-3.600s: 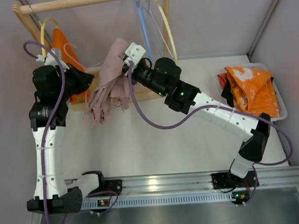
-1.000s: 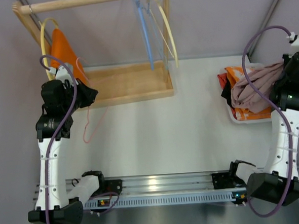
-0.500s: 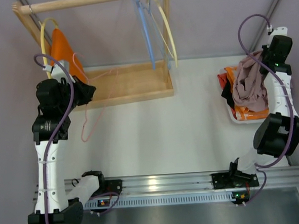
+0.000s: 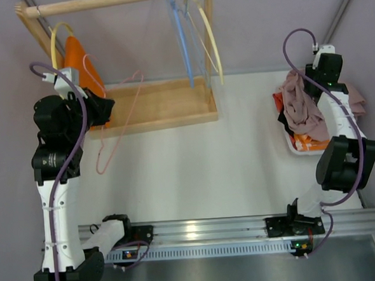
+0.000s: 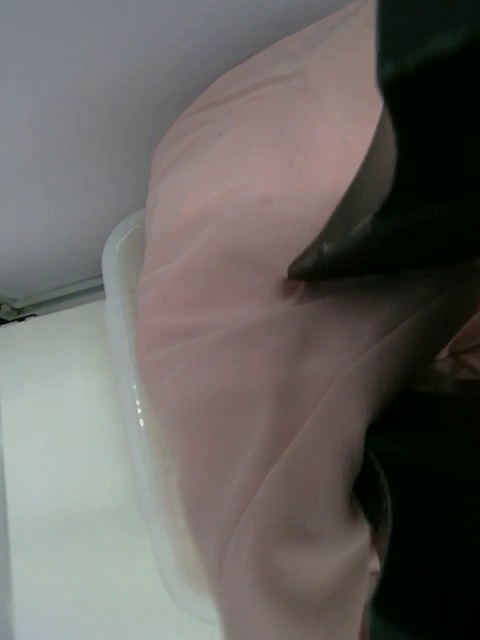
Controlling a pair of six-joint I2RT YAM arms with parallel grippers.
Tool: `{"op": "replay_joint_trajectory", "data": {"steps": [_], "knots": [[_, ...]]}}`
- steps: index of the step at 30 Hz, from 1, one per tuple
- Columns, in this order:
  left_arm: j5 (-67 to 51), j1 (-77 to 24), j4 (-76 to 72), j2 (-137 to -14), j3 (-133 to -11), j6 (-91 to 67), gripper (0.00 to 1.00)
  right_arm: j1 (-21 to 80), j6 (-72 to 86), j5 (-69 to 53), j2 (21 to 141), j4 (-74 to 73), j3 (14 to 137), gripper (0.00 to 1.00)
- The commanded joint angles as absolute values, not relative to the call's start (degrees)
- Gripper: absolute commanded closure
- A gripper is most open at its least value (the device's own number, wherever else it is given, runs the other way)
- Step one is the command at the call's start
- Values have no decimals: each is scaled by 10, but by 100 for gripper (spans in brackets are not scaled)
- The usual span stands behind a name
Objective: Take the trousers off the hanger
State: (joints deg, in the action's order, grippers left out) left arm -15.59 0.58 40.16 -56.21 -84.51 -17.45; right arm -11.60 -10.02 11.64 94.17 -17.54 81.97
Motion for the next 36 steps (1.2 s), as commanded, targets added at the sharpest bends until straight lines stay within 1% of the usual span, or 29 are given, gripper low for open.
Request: {"op": "replay_joint_trajectory", "data": {"steps": [1, 2, 4, 5, 6, 7, 8, 11, 13, 15, 19, 22, 23, 27, 36], "knots": [[-164, 4, 361, -575, -903, -152, 100, -129, -87, 65, 891, -212, 845, 52], [-169, 4, 362, -586, -919, -145, 100, -131, -86, 52, 883, -219, 852, 39], [-172, 4, 361, -598, -936, -138, 100, -138, -84, 41, 855, -237, 866, 27], [-172, 4, 360, -612, -945, -133, 100, -141, -82, 28, 848, -243, 869, 23], [-171, 4, 359, -619, -961, -130, 100, -148, -82, 23, 840, -250, 873, 16], [-173, 3, 359, -627, -970, -128, 100, -150, -80, 19, 827, -259, 878, 14], [-175, 4, 354, -636, -989, -126, 100, -154, -80, 11, 821, -264, 881, 8], [-177, 4, 351, -674, -1033, -121, 100, -166, -73, 4, 796, -280, 893, 1], [-167, 4, 350, -706, -1057, -117, 100, -177, -65, -22, 779, -291, 903, 1], [-154, -23, 351, -729, -1091, -104, 100, -186, -59, -40, 768, -301, 912, 1], [-78, -72, 349, -779, -1136, -65, 100, -201, -39, -75, 742, -318, 937, 1], [-20, -127, 344, -801, -1164, -40, 100, -212, -35, -93, 726, -337, 956, 1], [16, -151, 343, -818, -1179, -30, 100, -214, -36, -108, 722, -345, 964, 1], [73, -163, 343, -867, -1226, -30, 100, -222, -38, -147, 705, -379, 998, 1], [125, -168, 325, -969, -1327, -7, 100, -228, -33, -171, 670, -390, 1032, 1]]}}
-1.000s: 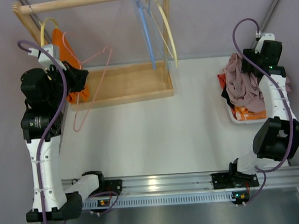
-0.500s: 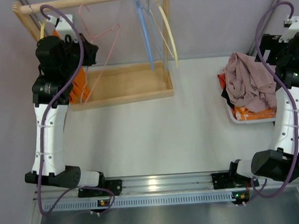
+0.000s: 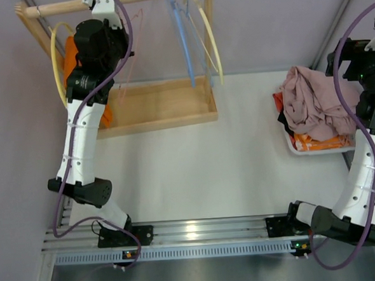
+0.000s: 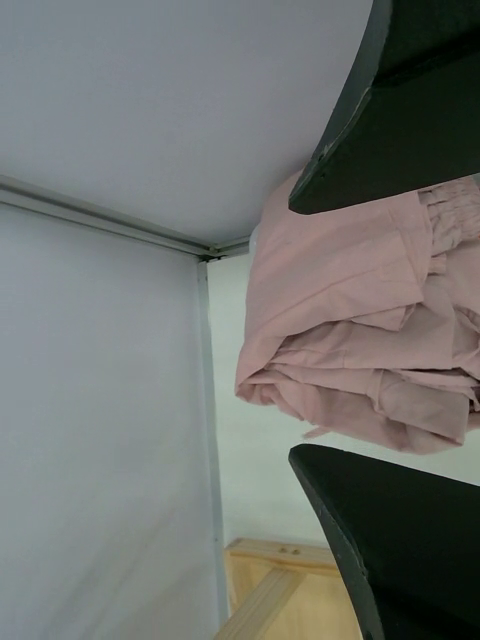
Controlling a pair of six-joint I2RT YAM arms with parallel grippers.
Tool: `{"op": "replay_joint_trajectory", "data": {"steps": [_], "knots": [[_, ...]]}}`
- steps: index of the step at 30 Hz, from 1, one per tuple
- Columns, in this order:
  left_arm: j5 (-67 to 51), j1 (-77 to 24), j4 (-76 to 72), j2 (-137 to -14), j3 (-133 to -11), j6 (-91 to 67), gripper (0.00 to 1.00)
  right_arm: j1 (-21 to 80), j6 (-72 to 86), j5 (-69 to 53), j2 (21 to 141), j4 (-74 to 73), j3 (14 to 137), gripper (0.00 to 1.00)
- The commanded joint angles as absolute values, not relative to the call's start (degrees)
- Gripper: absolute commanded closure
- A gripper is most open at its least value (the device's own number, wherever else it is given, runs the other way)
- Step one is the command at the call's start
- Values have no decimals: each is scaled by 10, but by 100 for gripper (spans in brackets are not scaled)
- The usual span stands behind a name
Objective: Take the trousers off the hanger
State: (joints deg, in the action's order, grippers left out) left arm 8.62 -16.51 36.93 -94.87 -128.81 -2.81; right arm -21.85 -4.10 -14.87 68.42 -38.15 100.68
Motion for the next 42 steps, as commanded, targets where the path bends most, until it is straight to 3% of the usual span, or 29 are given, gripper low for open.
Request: {"op": "replay_joint_trajectory", "data": {"steps": [1, 32, 37, 42], "knots": [[129, -169, 324, -976, -1331, -5, 100, -227, -32, -171, 669, -391, 1033, 0], [154, -285, 256, -1106, -1362, 47, 100, -236, -32, -172, 653, -410, 1034, 1], [167, -287, 257, -1090, -1350, 54, 84, -236, -26, -179, 653, -412, 1033, 1], [183, -287, 258, -1043, -1317, 54, 56, -236, -23, -185, 650, -410, 1024, 1]]}}
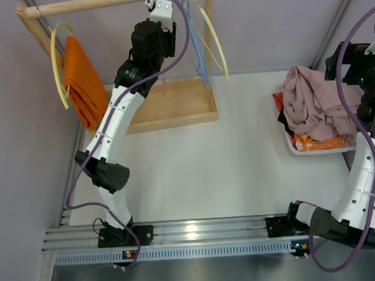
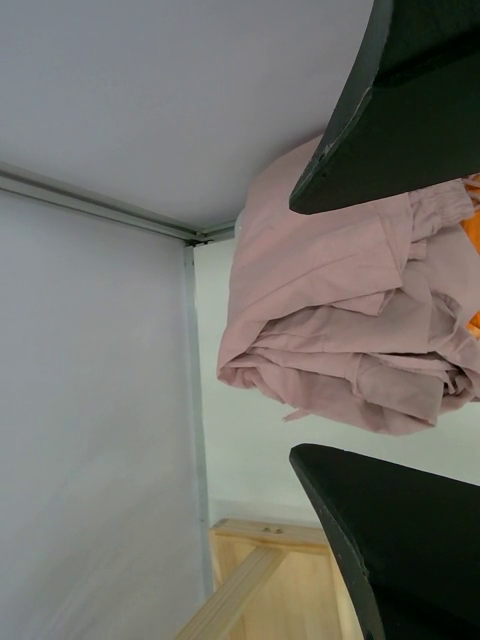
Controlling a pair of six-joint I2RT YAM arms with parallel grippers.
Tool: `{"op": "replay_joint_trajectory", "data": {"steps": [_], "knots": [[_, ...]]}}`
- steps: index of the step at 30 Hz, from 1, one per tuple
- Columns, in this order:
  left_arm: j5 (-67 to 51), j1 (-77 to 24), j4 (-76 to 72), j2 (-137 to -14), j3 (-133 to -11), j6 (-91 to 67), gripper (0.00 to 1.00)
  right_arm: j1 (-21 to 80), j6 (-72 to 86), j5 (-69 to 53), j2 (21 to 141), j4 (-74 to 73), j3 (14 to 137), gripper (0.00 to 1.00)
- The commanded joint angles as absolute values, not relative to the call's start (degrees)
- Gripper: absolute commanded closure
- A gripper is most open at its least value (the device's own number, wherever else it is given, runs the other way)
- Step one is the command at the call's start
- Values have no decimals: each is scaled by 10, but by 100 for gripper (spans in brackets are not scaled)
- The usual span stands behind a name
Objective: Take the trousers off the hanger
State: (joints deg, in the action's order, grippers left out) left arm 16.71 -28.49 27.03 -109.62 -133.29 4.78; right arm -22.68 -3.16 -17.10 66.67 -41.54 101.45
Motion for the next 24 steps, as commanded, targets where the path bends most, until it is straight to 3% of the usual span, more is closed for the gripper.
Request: {"op": "replay_joint_trajectory", "data": {"steps": [1, 10, 16, 24], "knots": [[184, -287, 258, -1033, -1308, 53, 53, -236, -23, -189, 650, -407, 1022, 1], [179, -287, 260, -874, -1167, 49, 29, -236, -14, -212, 644, -395, 993, 0], [121, -272, 310, -786, -1116, 3, 22, -236, -4, -234, 646, -379, 972, 1], [26, -70, 344, -712, -1101, -125, 20, -236, 32, -255, 649, -367, 940, 1]]}}
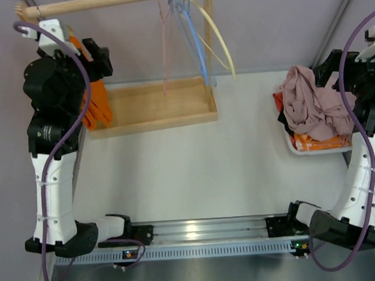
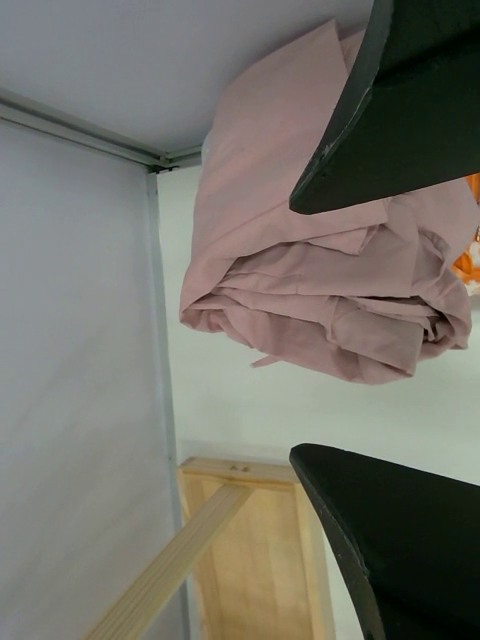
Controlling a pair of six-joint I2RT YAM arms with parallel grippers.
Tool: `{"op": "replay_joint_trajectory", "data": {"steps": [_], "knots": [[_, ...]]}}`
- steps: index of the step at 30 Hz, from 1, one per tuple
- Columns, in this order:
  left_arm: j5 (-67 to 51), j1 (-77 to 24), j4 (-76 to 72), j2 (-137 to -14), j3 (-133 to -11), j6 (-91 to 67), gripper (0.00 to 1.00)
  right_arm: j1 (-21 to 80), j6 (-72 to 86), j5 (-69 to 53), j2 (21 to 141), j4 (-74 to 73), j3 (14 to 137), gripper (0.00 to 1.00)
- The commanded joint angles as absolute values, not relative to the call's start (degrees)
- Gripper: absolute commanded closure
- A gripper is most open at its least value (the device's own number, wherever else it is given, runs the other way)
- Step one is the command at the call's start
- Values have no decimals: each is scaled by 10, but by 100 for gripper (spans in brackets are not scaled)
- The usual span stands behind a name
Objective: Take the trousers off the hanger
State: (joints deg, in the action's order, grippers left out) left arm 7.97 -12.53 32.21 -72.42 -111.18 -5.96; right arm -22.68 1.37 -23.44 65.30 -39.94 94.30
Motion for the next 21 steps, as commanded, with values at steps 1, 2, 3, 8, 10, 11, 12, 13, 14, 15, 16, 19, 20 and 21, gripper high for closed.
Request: {"op": "replay_joint_trajectory", "data": {"steps": [1, 2, 3, 8, 10, 11, 12, 13, 14, 15, 16, 19, 20, 21], "knots": [[14, -45, 345, -708, -1100, -140, 20, -236, 34, -257, 650, -364, 937, 1], [-18, -16, 349, -704, -1100, -155, 20, -236, 40, -261, 650, -361, 933, 1], [-29, 49, 352, -695, -1099, -188, 21, -236, 42, -264, 651, -359, 930, 1], [-55, 140, 357, -668, -1092, -210, 21, -236, 48, -273, 657, -359, 932, 1], [-35, 147, 365, -661, -1094, -201, 21, -236, 48, -274, 657, -359, 930, 1], [-30, 148, 371, -664, -1098, -196, 21, -236, 47, -275, 653, -359, 926, 1], [-24, 149, 384, -666, -1103, -187, 21, -236, 48, -275, 652, -359, 923, 1], [-15, 150, 390, -672, -1105, -183, 21, -236, 48, -274, 650, -358, 920, 1], [-12, 150, 396, -677, -1105, -179, 21, -235, 48, -275, 648, -359, 916, 0], [-11, 151, 410, -682, -1107, -176, 22, -236, 48, -273, 646, -359, 914, 1], [-12, 151, 420, -689, -1109, -174, 22, -236, 47, -274, 644, -360, 912, 1], [-18, 150, 446, -728, -1135, -154, 23, -236, 36, -271, 639, -360, 911, 1], [-20, 151, 447, -743, -1150, -143, 23, -236, 34, -269, 637, -360, 910, 1], [-20, 150, 447, -750, -1157, -142, 23, -236, 33, -265, 636, -360, 910, 1]]}}
